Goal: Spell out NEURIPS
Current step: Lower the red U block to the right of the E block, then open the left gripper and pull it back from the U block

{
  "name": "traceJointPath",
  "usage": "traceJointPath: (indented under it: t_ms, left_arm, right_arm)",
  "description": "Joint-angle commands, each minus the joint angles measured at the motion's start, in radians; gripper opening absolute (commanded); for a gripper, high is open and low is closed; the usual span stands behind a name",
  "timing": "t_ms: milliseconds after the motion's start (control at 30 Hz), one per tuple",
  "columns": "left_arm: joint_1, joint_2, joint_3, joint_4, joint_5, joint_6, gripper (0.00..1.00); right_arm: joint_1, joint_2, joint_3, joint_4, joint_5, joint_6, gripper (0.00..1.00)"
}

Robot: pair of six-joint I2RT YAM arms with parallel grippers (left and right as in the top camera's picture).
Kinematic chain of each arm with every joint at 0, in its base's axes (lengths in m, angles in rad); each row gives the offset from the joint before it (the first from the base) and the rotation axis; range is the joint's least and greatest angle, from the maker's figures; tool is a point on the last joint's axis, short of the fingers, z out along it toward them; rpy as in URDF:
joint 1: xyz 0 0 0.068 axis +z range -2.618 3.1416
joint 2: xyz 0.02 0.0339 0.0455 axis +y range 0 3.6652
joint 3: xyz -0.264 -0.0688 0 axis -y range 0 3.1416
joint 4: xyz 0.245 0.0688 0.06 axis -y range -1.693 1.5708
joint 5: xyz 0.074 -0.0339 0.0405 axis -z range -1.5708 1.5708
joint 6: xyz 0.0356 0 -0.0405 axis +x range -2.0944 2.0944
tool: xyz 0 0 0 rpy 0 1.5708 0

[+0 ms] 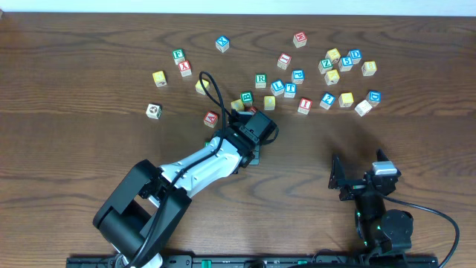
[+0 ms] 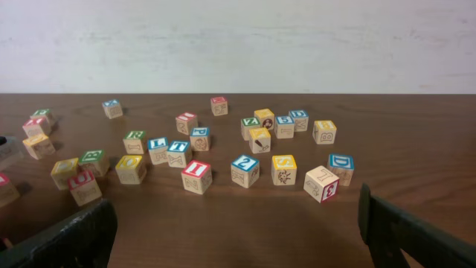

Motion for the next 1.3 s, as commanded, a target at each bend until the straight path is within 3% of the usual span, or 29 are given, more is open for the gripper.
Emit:
traceJointPath:
  t_ms: [0, 733, 1267]
  left_arm:
    - [0.003, -0.004, 0.007, -0.011, -0.02, 0.014, 0.31]
    - [0.003, -0.004, 0.007, -0.011, -0.02, 0.015, 0.44]
    - [0.003, -0.008, 0.01, -0.013, -0.019, 0.015, 0.44]
  right_arm:
    - [0.005, -0.005, -0.001, -0.005, -0.002, 0.007, 0.99]
    - [0.005, -0.005, -0.001, -0.005, -0.002, 0.007, 0.99]
    - [0.005, -0.005, -0.001, -0.005, -0.002, 0.007, 0.99]
